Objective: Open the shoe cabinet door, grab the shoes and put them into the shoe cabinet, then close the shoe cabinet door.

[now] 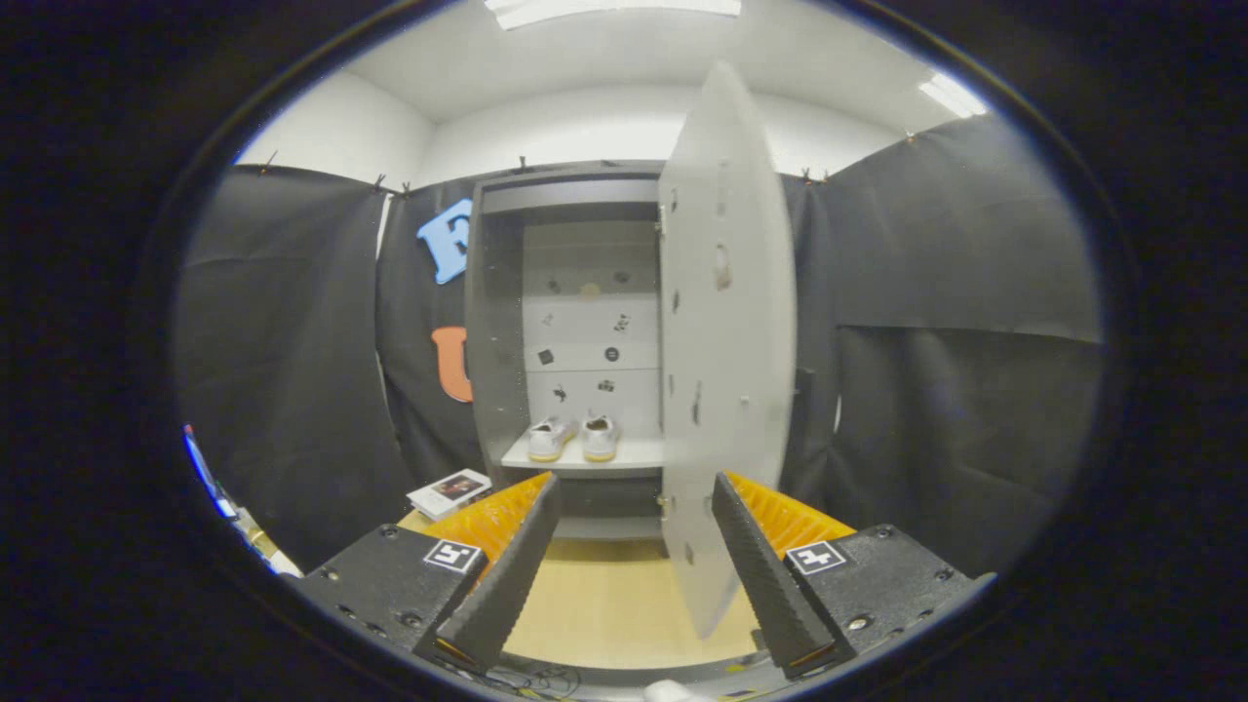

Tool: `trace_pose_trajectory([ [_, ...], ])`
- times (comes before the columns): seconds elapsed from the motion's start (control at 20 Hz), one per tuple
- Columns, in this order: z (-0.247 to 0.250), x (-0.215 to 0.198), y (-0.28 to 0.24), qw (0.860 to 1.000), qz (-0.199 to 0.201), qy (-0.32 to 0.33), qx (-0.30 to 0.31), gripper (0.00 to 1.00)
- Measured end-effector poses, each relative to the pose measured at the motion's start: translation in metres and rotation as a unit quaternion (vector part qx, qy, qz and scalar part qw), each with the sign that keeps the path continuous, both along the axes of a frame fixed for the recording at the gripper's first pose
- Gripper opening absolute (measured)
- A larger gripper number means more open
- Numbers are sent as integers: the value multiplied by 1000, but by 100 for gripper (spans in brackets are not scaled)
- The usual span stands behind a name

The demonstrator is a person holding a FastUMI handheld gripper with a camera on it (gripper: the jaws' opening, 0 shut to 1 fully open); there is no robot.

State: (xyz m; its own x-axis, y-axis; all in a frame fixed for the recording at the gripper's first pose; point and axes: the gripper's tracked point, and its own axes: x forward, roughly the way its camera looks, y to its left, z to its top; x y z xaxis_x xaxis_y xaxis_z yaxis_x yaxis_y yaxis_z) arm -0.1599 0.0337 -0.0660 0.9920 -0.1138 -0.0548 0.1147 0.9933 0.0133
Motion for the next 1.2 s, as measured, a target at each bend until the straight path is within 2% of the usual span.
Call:
trace_pose_trajectory([
  [0.25,5,-26,-94,998,-56,-4,7,99],
  [0.5,8,-4,-174,998,-67,-5,23,99],
  [0.8,-5,51,-199,1000,-2,15,22,100],
  [1.05,-11,85,-180,998,60,22,29,100],
  [1.2,-9,91,-162,995,97,19,23,99],
])
